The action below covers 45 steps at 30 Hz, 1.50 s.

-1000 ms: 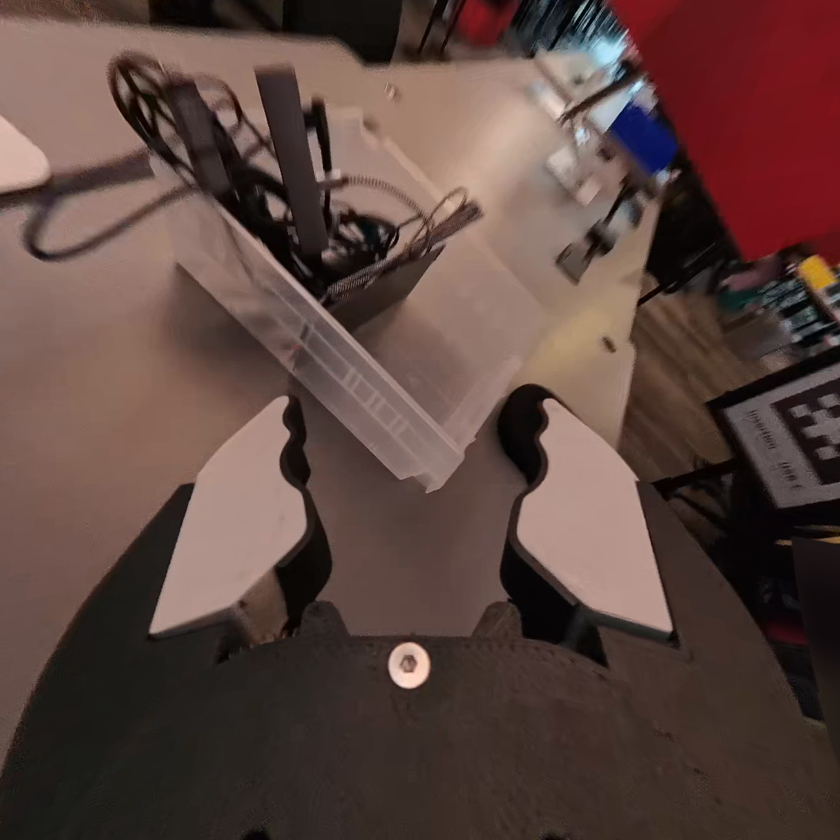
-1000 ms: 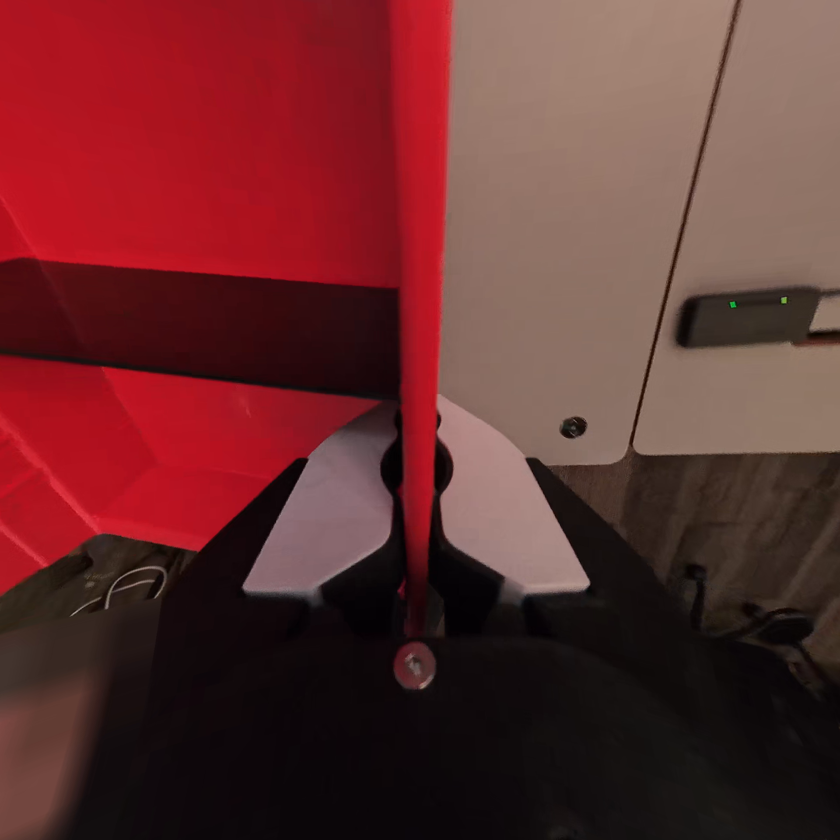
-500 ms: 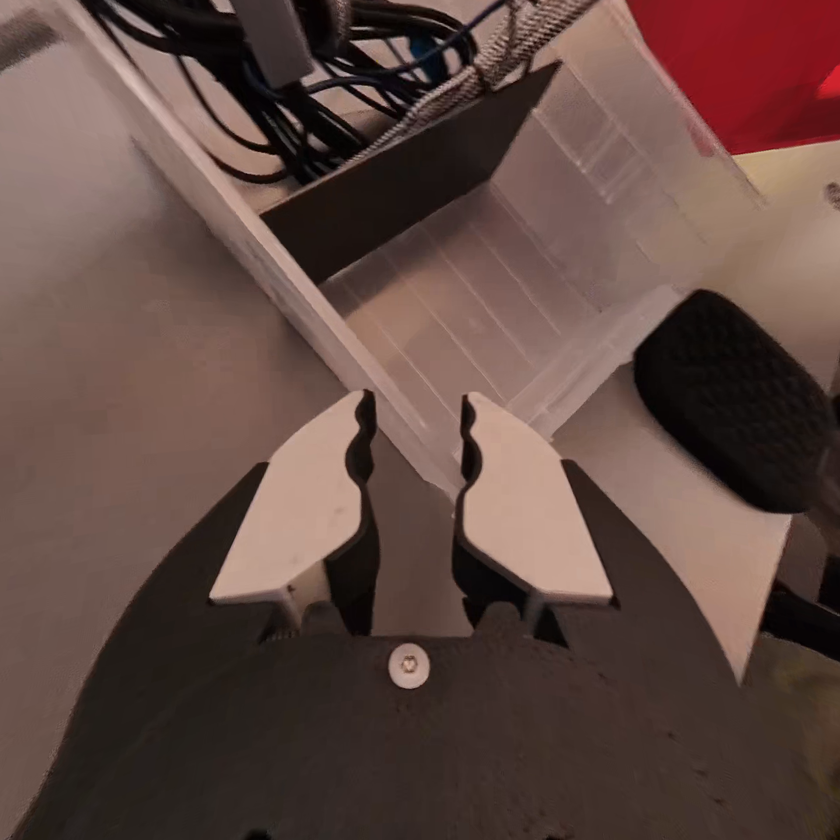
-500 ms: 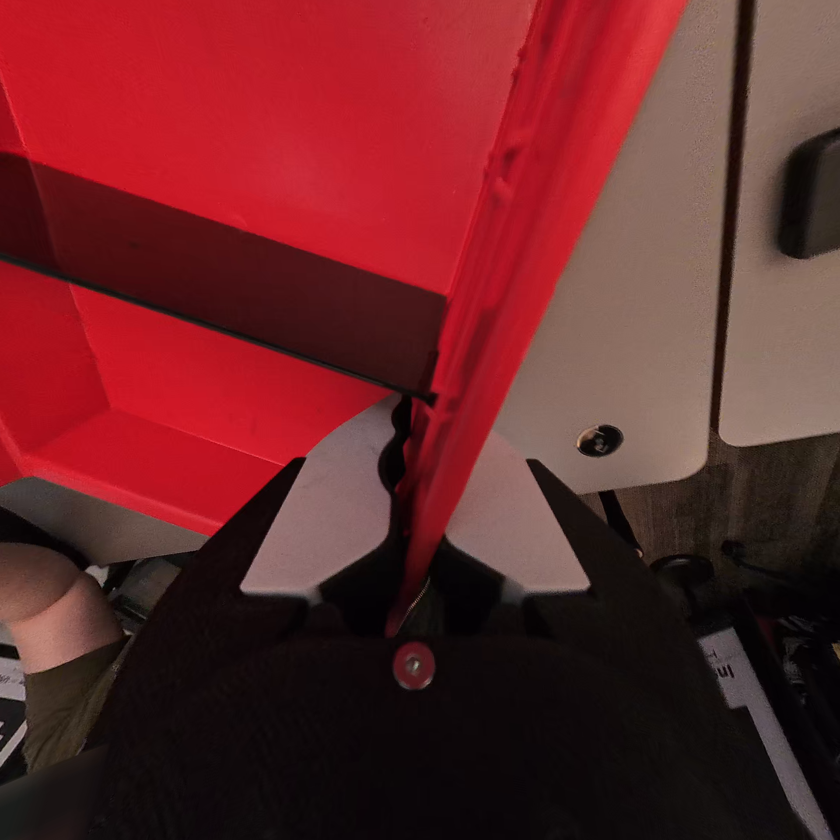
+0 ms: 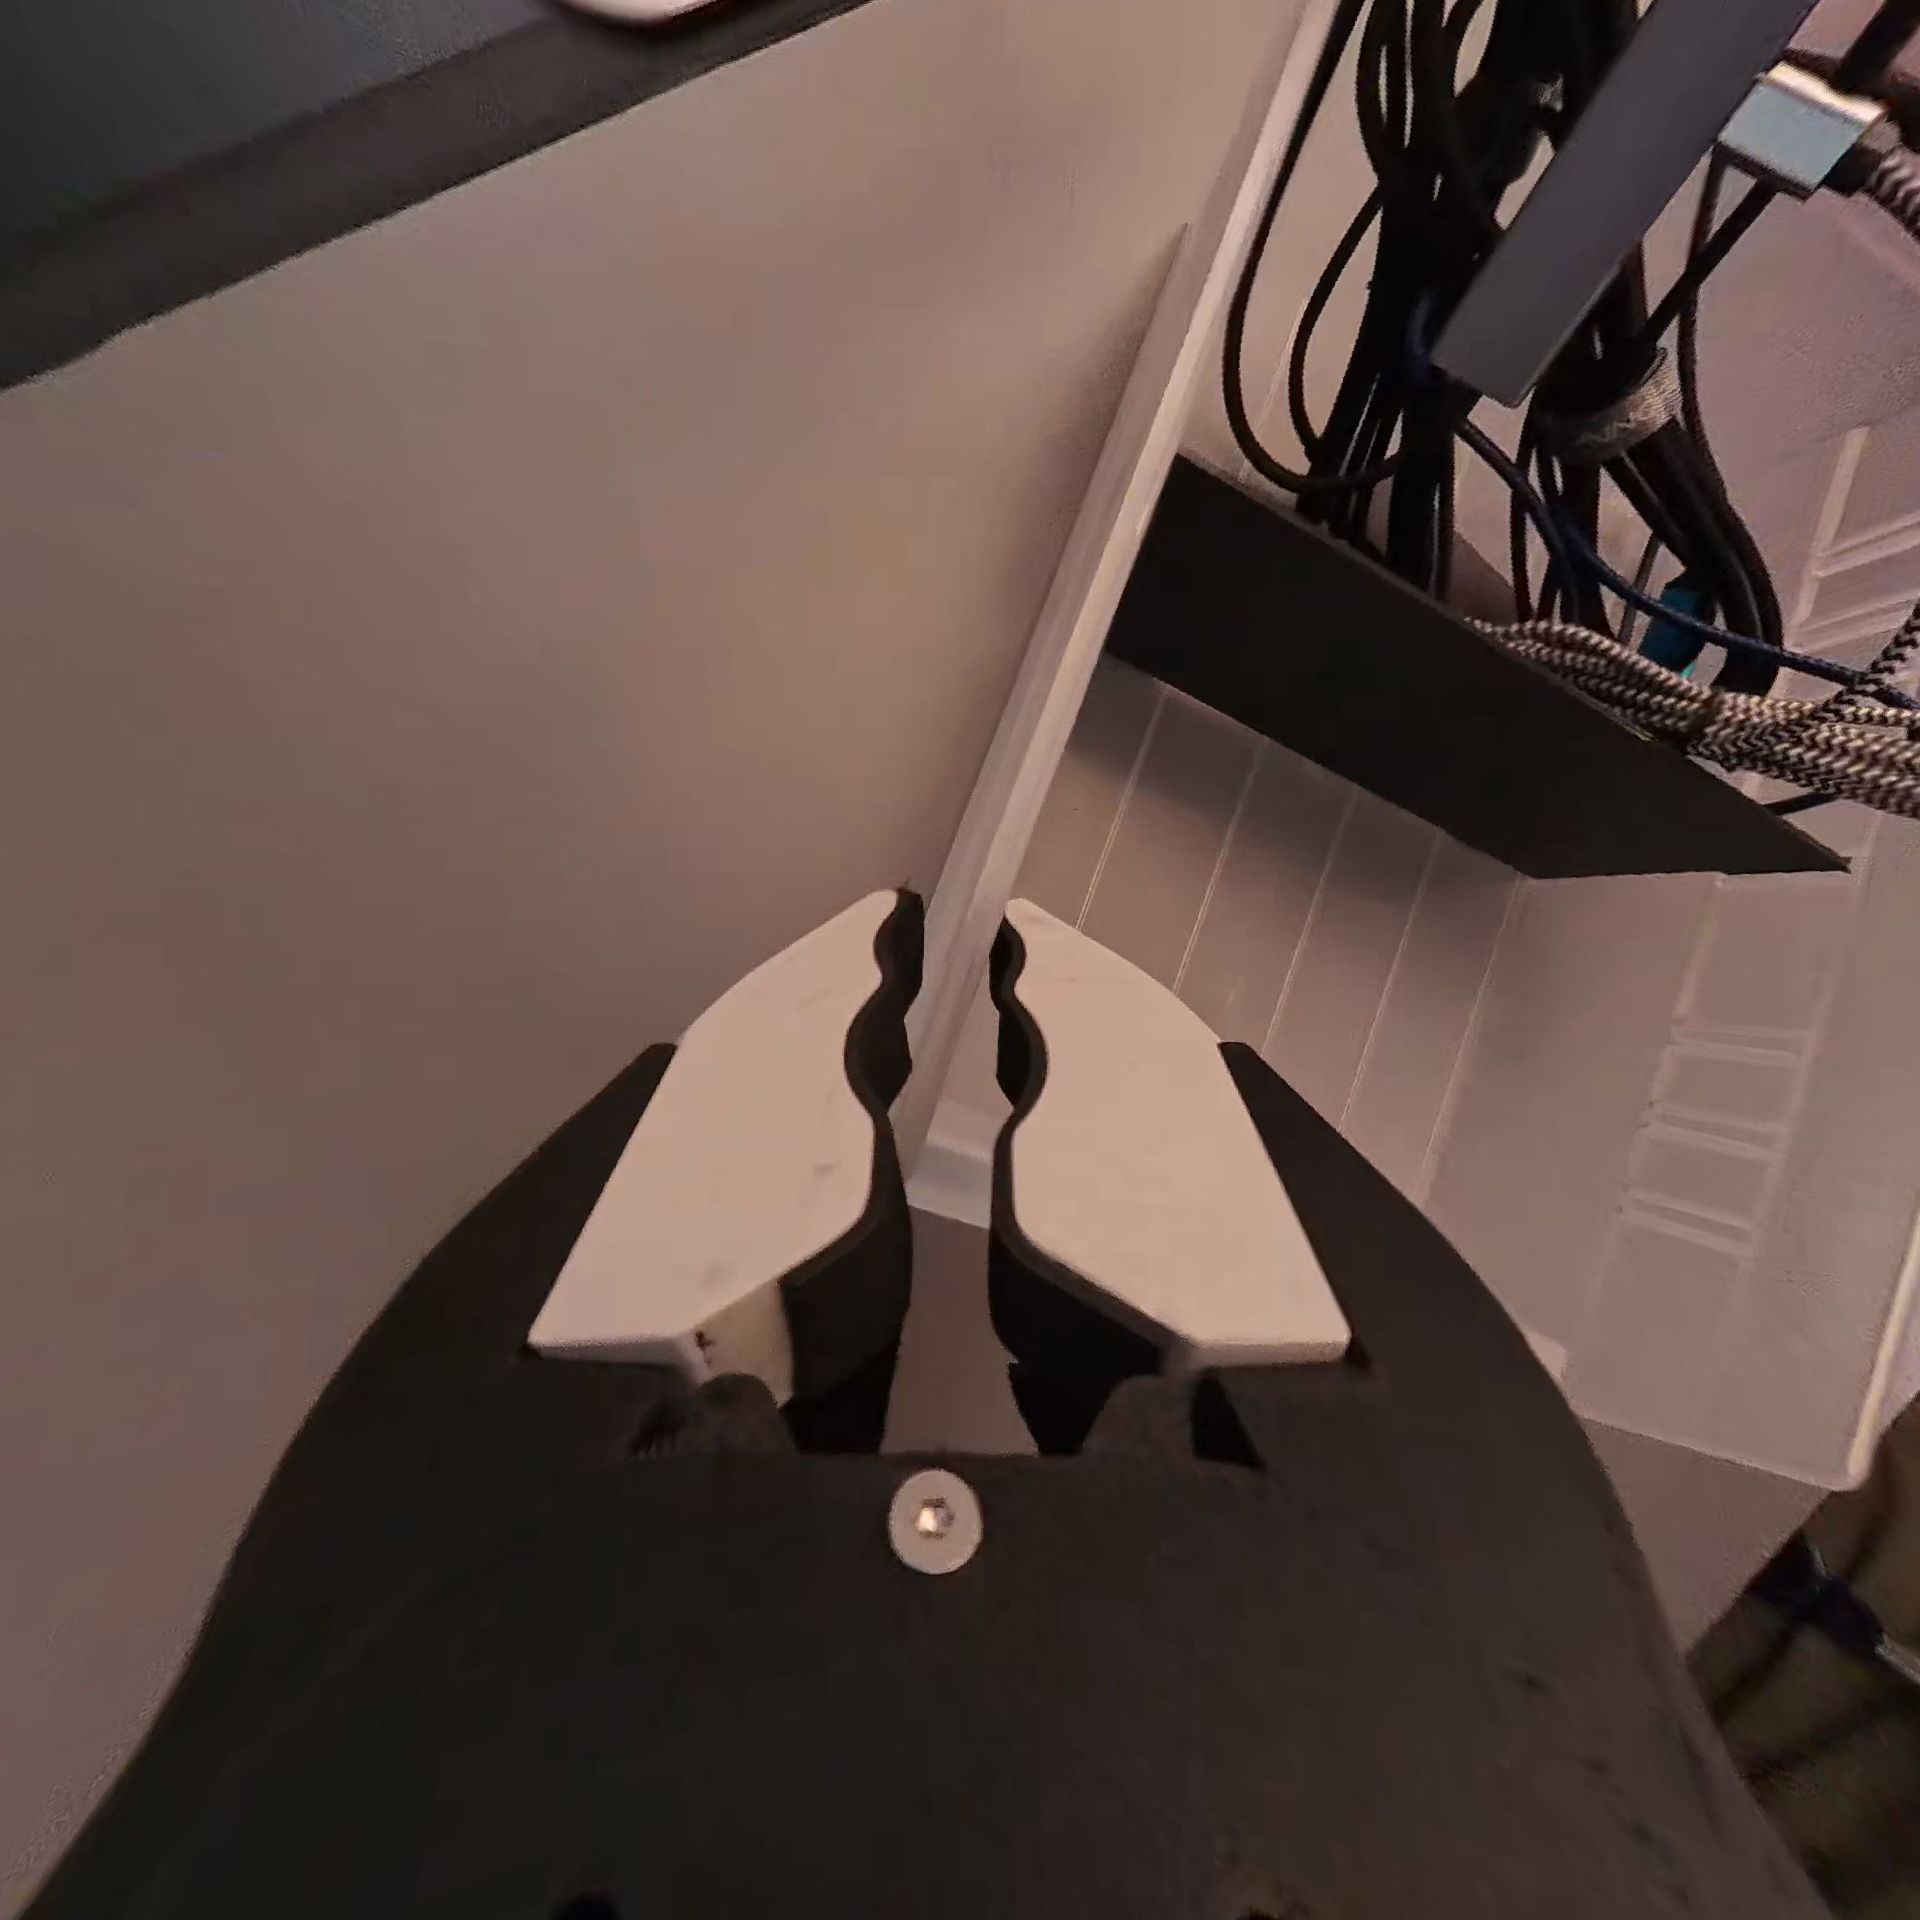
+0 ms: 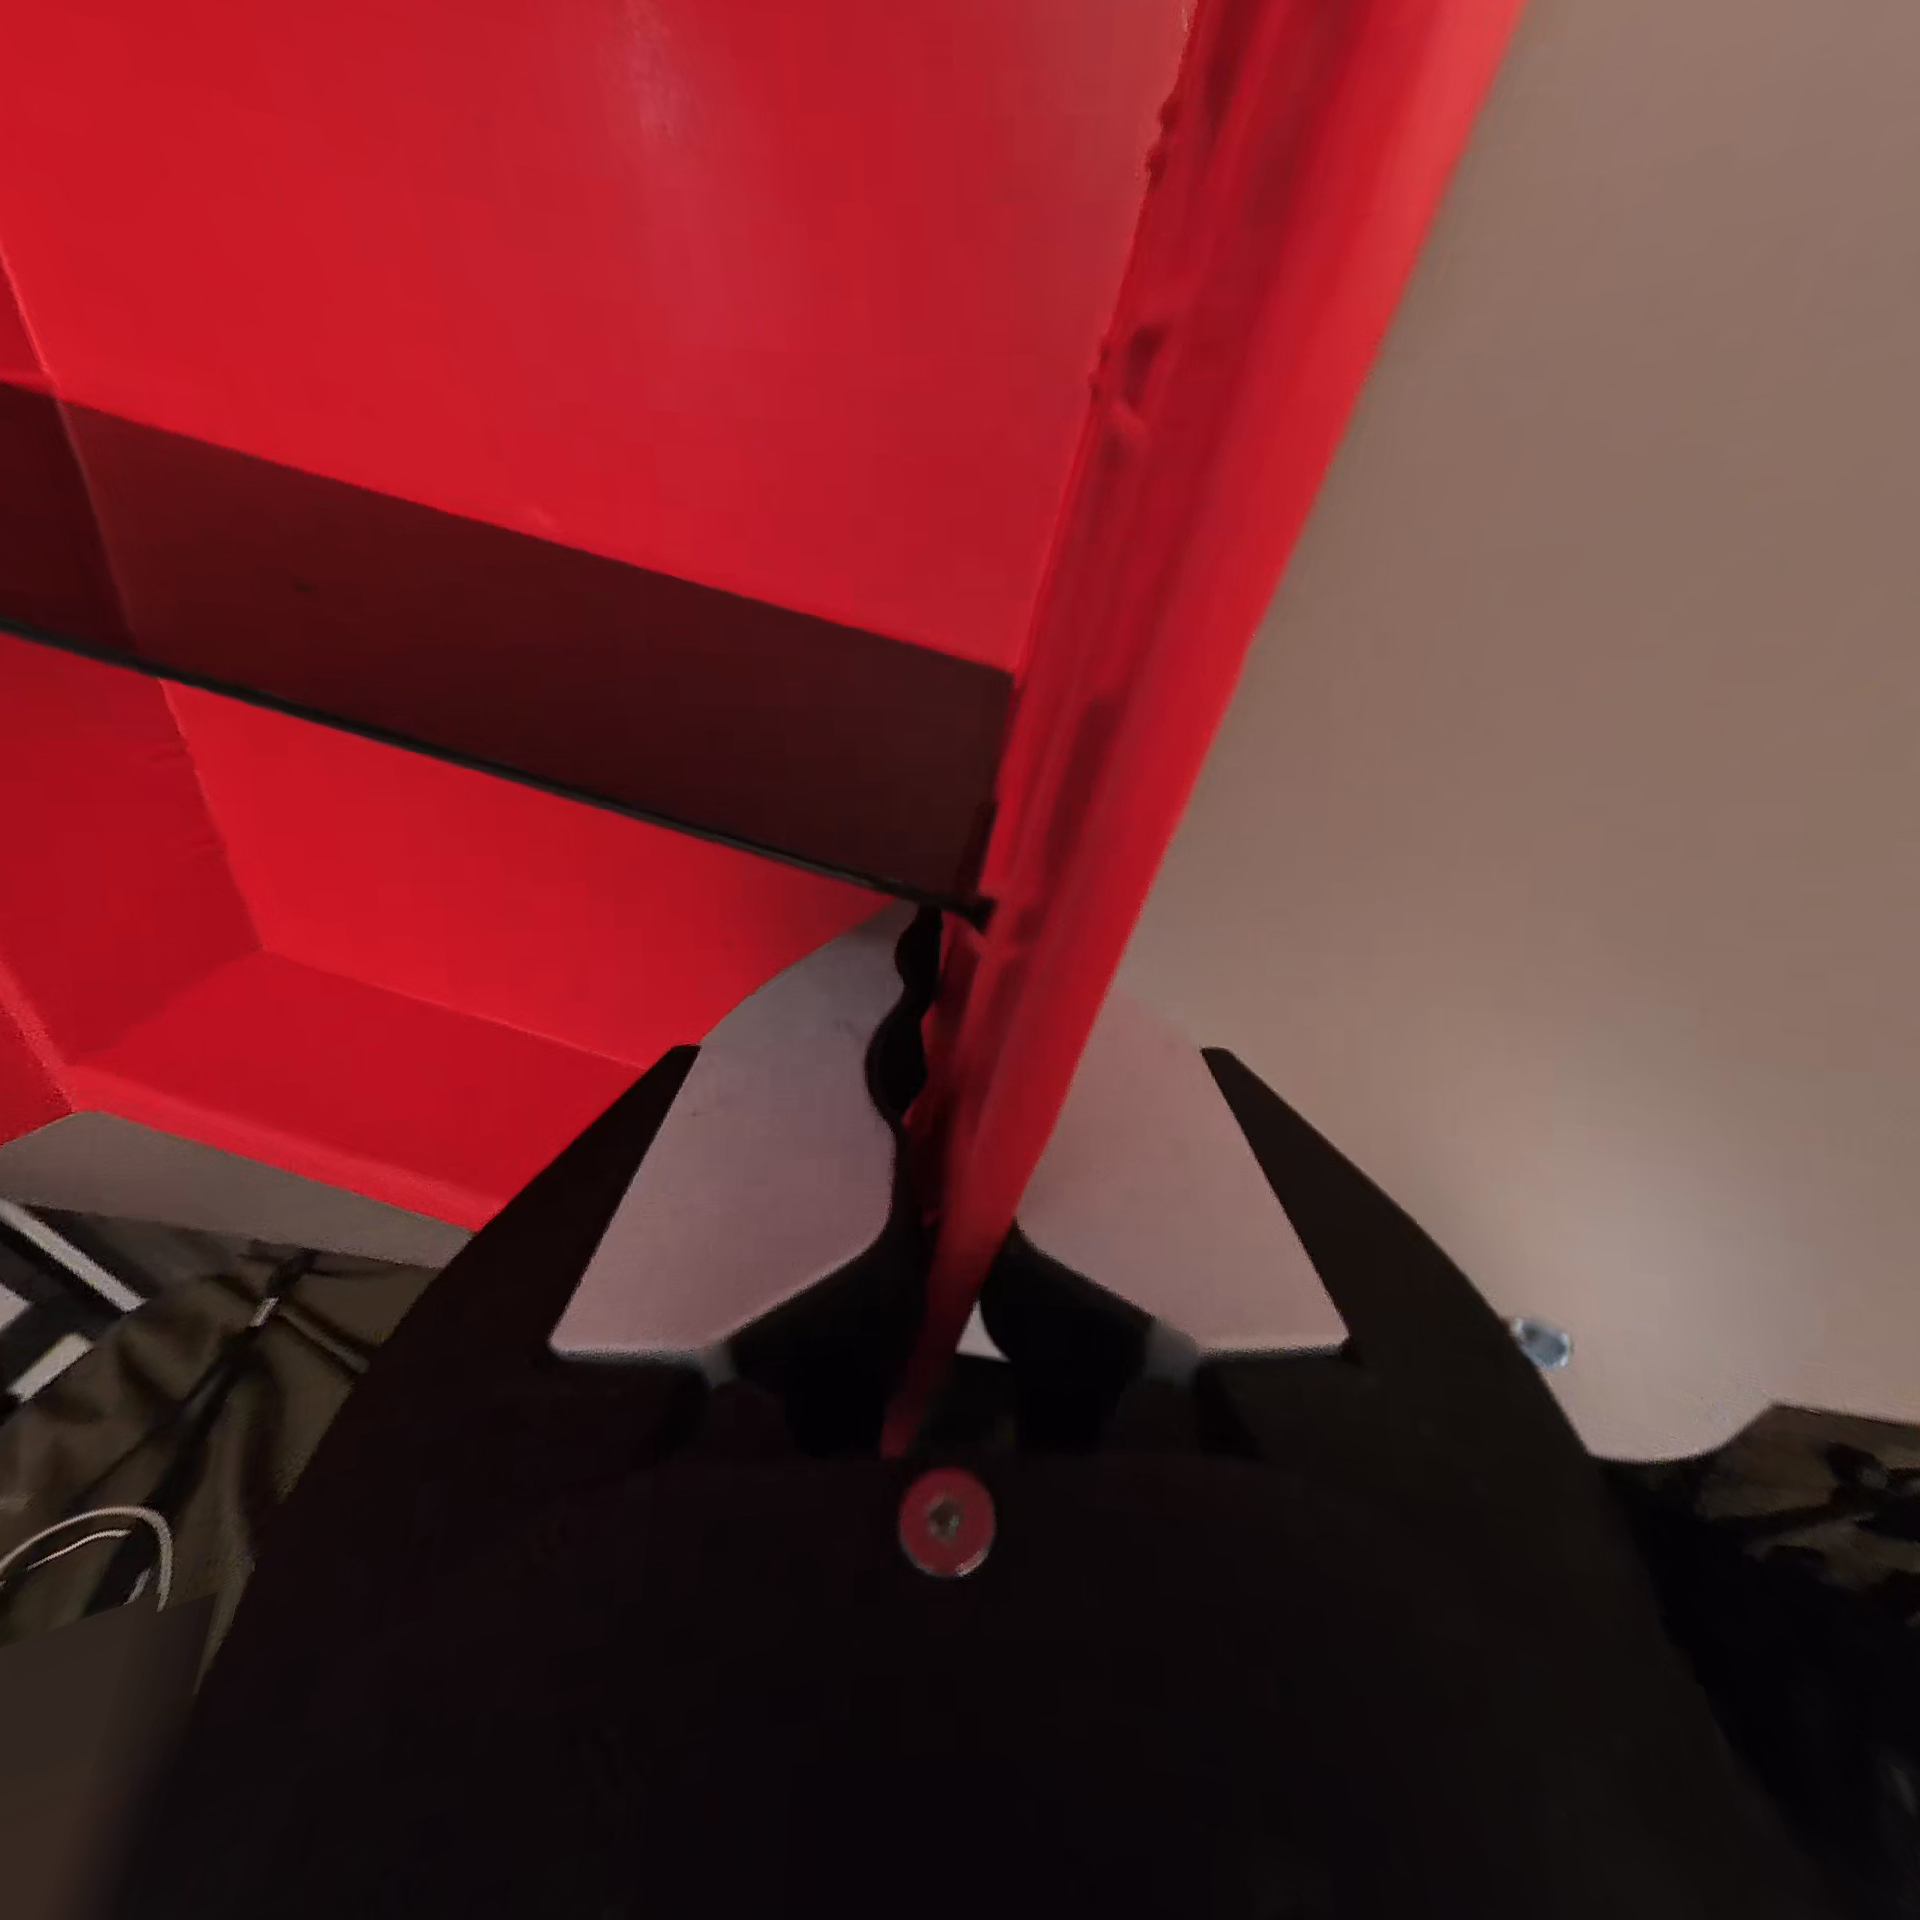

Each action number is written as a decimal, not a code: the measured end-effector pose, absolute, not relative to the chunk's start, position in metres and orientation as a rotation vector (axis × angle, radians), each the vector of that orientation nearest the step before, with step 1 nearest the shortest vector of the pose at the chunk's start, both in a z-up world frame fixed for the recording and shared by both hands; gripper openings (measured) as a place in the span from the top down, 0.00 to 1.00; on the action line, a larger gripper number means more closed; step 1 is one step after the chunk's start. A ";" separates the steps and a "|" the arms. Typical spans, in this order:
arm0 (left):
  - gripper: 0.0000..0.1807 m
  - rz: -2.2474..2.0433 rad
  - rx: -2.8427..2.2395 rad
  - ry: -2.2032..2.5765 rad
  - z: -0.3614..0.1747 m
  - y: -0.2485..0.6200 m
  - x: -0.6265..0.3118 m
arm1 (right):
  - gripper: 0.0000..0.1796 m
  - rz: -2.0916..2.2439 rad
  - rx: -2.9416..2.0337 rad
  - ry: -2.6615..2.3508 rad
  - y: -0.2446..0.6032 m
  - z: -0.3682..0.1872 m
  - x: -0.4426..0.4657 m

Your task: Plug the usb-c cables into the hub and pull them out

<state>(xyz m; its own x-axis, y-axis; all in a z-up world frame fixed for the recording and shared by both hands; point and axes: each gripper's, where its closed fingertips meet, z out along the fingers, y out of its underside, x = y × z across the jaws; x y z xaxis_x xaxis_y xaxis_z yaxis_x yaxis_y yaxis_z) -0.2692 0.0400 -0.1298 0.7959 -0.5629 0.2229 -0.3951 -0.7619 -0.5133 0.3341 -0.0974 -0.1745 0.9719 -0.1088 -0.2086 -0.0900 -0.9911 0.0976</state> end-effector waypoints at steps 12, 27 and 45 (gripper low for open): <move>0.95 -0.541 -2.759 0.067 -0.131 -0.034 -0.439 | 0.97 -0.261 3.157 0.026 -0.052 -0.184 0.304; 0.78 -0.648 -2.743 0.023 -0.117 -0.049 -0.432 | 0.97 -0.302 3.093 -0.029 -0.057 -0.187 0.286; 0.89 -0.627 -2.734 -0.234 -0.150 -0.003 -0.447 | 0.97 -0.293 3.069 -0.057 -0.056 -0.187 0.295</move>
<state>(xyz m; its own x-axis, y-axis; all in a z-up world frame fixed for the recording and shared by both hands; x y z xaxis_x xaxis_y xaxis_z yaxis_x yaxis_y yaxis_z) -0.4470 -0.0028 -0.1501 0.8901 0.0856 0.4477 0.2288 -0.9335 -0.2763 0.2954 -0.0560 -0.1873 0.9812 -0.0421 -0.1882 -0.0310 -0.9976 0.0615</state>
